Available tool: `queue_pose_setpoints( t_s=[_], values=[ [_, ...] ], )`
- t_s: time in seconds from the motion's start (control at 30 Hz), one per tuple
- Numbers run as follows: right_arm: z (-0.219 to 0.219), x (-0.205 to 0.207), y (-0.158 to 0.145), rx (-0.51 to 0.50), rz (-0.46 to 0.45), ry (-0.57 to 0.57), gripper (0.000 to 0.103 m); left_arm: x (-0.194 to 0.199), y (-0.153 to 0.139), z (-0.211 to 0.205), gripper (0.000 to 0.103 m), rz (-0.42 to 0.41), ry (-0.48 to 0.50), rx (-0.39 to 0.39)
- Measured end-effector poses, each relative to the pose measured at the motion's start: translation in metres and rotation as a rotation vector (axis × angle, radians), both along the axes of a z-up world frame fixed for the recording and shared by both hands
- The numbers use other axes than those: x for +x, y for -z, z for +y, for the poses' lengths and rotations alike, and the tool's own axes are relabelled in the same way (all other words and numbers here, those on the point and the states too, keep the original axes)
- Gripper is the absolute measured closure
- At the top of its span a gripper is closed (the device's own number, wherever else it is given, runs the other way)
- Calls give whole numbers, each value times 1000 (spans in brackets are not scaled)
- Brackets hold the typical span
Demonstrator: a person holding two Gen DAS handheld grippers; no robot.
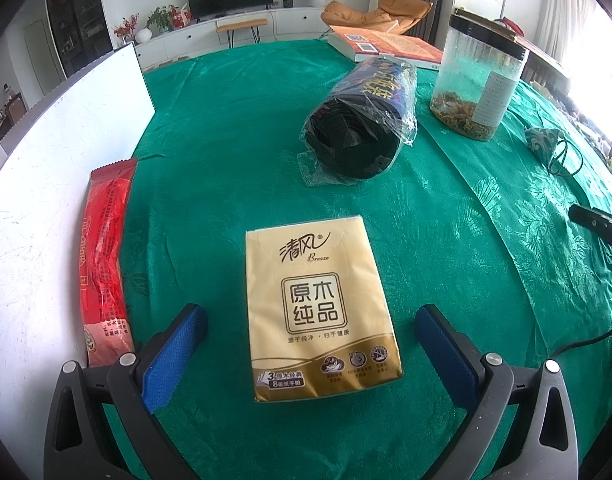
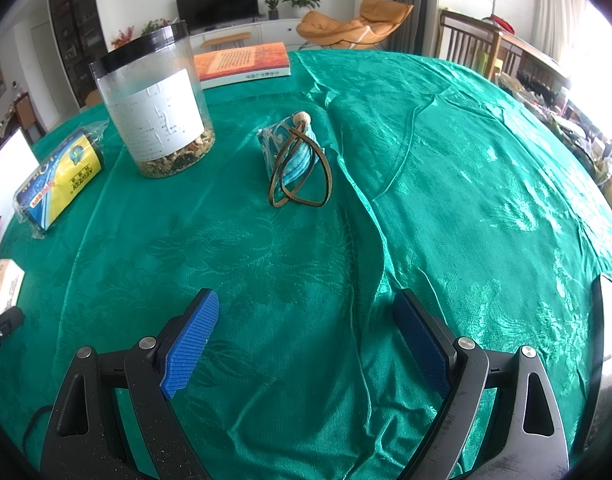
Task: Organize soft objects
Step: 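Lift the tissue pack with the left tool while the right tool lifts the teal pouch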
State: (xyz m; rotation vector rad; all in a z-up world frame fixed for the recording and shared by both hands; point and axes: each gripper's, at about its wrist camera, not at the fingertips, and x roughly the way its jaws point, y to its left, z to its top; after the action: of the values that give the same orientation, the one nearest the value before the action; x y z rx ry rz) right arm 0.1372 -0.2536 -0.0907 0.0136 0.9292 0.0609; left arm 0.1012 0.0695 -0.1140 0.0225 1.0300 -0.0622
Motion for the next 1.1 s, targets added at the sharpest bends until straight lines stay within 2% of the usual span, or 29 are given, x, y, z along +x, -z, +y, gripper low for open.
queue_pose_setpoints(
  t_s=[0.13, 0.27, 0.3, 0.33, 0.37, 0.4, 0.43, 0.47, 0.53, 0.63, 0.77, 0.87, 0.97, 1.1],
  values=[
    [-19, 34, -14, 68, 46, -13, 13, -5, -10, 6, 0, 3, 1, -36],
    [-8, 72, -27, 45, 79, -67, 13, -3, -12, 1, 4, 9, 20, -13],
    [-3, 80, -25, 34, 98, -85, 14, -2, -11, 0, 11, 15, 22, -6],
    [3, 88, -23, 13, 105, -93, 15, 0, -9, -1, 24, 24, 24, 1],
    [6, 94, -22, -5, 97, -93, 16, 0, -8, 0, 31, 31, 24, 4],
    [7, 99, -21, -12, 82, -90, 17, 0, -10, 1, 43, 10, 25, 9],
    [6, 103, -20, -6, 73, -81, 47, 0, -11, 1, 49, 7, 27, 7],
    [5, 107, -17, 10, 86, -77, 72, 2, -13, 3, 49, 9, 24, -5],
    [-1, 114, -19, 55, 103, -50, 69, 3, -20, 9, 49, -13, 4, -45],
    [-2, 110, -45, 54, 28, -30, 69, 1, -44, 18, 49, -67, -24, -119],
    [11, 105, -109, 65, -104, -19, 69, -7, -91, 37, 49, -142, -37, -209],
    [47, 100, -161, 64, -190, -91, 69, -24, -129, 61, 49, -204, -57, -231],
    [106, 80, -198, 115, -239, -216, 69, -49, -159, 100, 49, -253, -109, -186],
    [200, 35, -217, 218, -230, -429, 69, -94, -172, 164, 49, -259, -228, -83]
  ],
)
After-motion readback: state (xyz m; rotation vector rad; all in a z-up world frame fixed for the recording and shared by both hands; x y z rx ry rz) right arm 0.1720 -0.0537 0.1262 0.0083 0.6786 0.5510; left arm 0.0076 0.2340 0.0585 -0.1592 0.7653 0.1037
